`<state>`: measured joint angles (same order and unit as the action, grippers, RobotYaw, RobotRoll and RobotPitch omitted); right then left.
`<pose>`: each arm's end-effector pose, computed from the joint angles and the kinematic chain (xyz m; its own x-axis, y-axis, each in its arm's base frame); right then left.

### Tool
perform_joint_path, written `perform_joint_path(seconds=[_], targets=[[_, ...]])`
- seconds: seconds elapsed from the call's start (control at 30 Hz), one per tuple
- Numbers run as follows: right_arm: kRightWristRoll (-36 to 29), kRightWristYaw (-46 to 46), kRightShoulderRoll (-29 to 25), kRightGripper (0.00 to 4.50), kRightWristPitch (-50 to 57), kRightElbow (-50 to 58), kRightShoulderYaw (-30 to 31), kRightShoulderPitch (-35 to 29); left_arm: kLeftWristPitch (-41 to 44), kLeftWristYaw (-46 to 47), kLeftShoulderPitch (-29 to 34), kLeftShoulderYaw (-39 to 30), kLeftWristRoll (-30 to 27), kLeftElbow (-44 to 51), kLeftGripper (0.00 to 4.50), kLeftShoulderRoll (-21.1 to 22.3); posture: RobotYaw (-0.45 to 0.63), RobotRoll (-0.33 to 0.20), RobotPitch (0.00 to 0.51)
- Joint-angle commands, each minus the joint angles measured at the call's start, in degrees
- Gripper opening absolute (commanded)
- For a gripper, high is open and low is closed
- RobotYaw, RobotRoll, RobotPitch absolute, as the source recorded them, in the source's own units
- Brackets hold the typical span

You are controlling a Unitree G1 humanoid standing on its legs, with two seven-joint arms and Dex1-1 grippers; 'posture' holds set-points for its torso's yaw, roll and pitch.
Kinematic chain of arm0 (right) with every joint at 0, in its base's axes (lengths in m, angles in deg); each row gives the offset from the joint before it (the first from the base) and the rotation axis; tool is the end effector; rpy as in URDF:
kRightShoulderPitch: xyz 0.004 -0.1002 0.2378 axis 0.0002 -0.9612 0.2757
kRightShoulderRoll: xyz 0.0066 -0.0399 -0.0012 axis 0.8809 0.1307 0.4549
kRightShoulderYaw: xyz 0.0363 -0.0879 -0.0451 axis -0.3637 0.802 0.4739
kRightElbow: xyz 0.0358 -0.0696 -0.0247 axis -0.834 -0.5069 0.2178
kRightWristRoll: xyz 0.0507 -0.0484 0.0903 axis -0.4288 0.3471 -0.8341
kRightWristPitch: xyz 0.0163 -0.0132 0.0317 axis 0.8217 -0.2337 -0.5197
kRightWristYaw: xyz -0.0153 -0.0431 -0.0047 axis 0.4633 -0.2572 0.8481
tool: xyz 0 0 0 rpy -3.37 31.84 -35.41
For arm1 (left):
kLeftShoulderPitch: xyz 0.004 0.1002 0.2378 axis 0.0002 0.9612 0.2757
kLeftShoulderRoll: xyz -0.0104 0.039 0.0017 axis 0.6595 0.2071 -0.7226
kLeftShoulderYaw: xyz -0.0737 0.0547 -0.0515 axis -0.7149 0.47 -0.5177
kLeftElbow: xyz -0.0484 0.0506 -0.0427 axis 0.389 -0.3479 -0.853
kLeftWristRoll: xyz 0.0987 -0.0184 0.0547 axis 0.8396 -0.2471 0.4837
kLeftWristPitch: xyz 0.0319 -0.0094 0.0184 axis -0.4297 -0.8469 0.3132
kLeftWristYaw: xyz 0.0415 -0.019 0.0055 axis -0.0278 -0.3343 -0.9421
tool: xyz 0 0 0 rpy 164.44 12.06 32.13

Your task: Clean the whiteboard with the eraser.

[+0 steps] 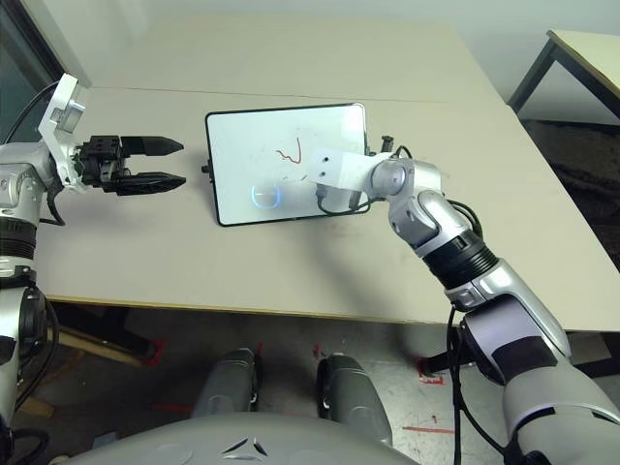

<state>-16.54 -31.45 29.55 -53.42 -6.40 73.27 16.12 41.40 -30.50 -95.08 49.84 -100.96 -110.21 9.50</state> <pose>0.3219 -0.1228 0.1776 0.7967 0.3128 -0.5171 -0.5913 0.2266 -0.7740 0.3252 0.3111 0.2128 0.3072 -0.9252 -0.2228 0.9508 0.3085 0.0300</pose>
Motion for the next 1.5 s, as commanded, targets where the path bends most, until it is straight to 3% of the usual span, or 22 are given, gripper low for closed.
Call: perform_joint_path(seconds=[0.03, 0.27, 0.87, 1.5], targets=[[0.9, 0.1, 1.7, 0.21, -0.1, -0.8, 1.2, 1.2, 0.3, -0.2, 0.8, -0.3, -0.5, 0.3, 4.5, 0.9, 0.28, 0.0, 0.043], [2.0, 0.3, 3.6, 0.21, -0.1, -1.2, 1.4, 1.5, 0.7, -0.1, 1.2, -0.6, -0.8, 1.0, 4.5, 1.2, 0.29, 0.0, 0.043], [2.2, 1.6, -5.5, 0.2, 1.8, 2.2, -2.2, -4.9, 0.4, -0.8, -0.2, 0.3, -0.4, -0.5, 4.5, 0.0, 0.25, 0.0, 0.05], [4.2, 2.3, 3.9, 0.2, 0.2, 1.7, 2.3, -0.8, 1.5, -0.4, 1.2, -0.4, -0.9, 1.1, 4.5, 0.7, 0.28, 0.0, 0.059]])
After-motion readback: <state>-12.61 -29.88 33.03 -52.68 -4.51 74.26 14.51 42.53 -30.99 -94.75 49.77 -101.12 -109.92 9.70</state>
